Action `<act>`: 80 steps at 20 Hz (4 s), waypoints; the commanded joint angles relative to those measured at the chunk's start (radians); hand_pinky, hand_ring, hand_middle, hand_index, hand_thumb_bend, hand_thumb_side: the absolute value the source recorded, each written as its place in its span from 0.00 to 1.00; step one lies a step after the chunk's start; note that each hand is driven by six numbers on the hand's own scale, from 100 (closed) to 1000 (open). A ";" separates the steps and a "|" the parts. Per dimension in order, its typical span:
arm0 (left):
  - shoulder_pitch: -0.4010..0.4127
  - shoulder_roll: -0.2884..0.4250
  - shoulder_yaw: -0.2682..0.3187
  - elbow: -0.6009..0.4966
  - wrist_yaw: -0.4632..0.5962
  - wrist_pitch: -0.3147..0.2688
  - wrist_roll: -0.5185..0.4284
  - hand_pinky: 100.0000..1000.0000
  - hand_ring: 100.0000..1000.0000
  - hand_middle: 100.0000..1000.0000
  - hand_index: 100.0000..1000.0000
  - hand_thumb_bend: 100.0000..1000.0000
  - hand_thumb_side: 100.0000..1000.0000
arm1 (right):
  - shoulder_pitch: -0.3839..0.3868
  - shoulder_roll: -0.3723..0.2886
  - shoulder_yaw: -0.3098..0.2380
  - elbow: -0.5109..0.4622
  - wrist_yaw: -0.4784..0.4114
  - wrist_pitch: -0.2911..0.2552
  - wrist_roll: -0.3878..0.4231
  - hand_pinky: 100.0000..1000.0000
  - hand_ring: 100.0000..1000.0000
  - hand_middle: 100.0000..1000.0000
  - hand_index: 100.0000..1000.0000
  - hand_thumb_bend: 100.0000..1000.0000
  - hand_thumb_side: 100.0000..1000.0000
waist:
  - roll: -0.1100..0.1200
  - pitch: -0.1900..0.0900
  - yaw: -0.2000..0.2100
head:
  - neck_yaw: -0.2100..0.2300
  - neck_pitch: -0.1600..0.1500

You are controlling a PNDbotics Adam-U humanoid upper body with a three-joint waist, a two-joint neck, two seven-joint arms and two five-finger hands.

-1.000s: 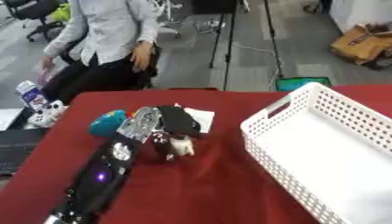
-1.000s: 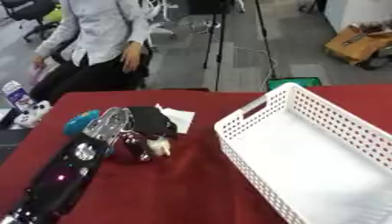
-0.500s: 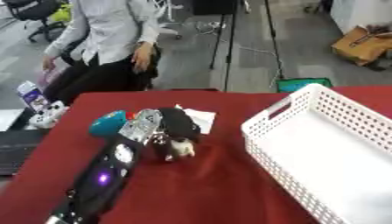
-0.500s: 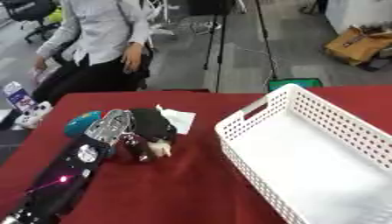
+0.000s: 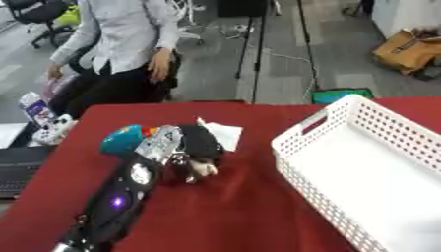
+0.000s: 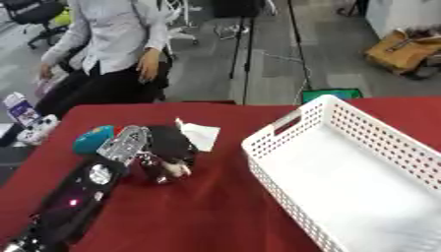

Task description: Pick up objects on the table and place them in the box.

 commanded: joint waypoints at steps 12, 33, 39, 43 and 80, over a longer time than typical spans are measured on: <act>-0.034 0.011 0.001 0.000 0.078 -0.115 -0.148 0.44 0.65 0.63 0.70 0.23 0.21 | -0.008 -0.025 -0.007 -0.018 -0.011 -0.131 -0.131 0.73 0.64 0.63 0.67 0.00 0.81 | -0.004 -0.018 0.000 | 0.005 -0.016; -0.046 0.022 0.002 -0.012 0.102 -0.115 -0.188 0.46 0.62 0.58 0.63 0.20 0.16 | -0.008 -0.027 -0.010 -0.018 -0.016 -0.144 -0.131 0.73 0.64 0.63 0.66 0.00 0.81 | -0.003 -0.017 -0.004 | 0.007 -0.023; -0.053 0.022 -0.001 -0.009 0.100 -0.115 -0.187 0.44 0.58 0.54 0.59 0.18 0.15 | -0.008 -0.029 -0.012 -0.018 -0.019 -0.145 -0.131 0.73 0.64 0.63 0.66 0.00 0.81 | -0.002 -0.019 -0.002 | 0.006 -0.024; -0.056 0.023 0.000 -0.012 0.107 -0.115 -0.192 0.43 0.56 0.52 0.58 0.18 0.14 | -0.008 -0.031 -0.013 -0.018 -0.022 -0.144 -0.131 0.73 0.64 0.63 0.66 0.00 0.81 | -0.001 -0.021 0.002 | 0.005 -0.027; -0.087 0.040 -0.017 -0.152 0.258 -0.115 -0.262 0.39 0.48 0.47 0.52 0.16 0.14 | 0.000 -0.040 -0.025 -0.018 -0.038 -0.144 -0.131 0.73 0.65 0.62 0.66 0.00 0.79 | -0.002 -0.040 0.006 | 0.005 -0.035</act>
